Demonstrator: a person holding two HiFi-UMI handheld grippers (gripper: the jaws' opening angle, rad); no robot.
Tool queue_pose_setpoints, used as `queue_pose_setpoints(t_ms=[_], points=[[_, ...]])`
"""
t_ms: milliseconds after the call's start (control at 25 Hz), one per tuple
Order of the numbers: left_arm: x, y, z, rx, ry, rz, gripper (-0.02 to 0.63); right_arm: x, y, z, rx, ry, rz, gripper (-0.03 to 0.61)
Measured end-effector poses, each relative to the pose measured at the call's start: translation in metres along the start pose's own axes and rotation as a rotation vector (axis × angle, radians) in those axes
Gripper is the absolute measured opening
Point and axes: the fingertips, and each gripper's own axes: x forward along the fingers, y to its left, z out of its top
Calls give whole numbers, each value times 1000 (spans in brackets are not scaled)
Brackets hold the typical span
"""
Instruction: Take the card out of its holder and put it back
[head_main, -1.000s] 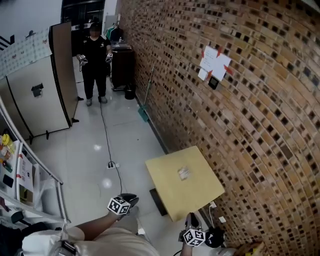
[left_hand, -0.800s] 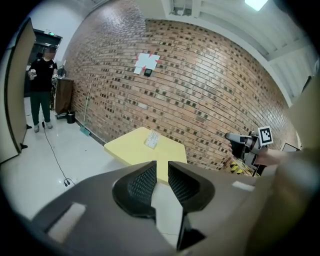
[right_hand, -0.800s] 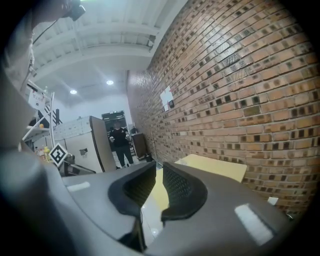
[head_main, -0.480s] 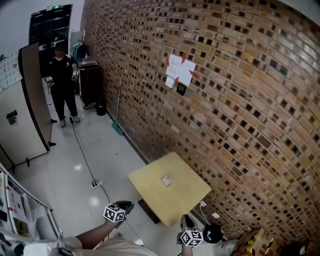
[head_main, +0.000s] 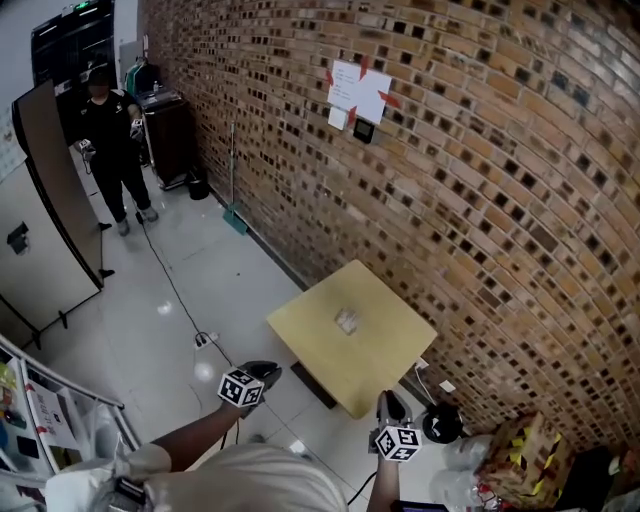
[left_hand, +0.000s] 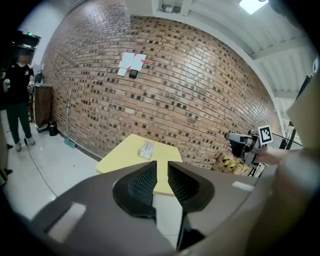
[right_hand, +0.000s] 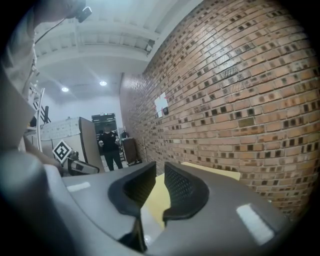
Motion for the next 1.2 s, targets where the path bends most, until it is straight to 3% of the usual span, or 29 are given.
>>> queue_pose_setpoints(t_ms=[400, 840, 1200], points=[[0, 12, 2, 19, 22, -38, 87, 1, 8, 1, -20, 9, -28, 65], [6, 34, 37, 28, -15, -50, 84, 38, 9, 70, -97, 2, 20, 126], [23, 9, 23, 31, 20, -70, 83, 6, -4, 44, -100, 23, -27, 121]])
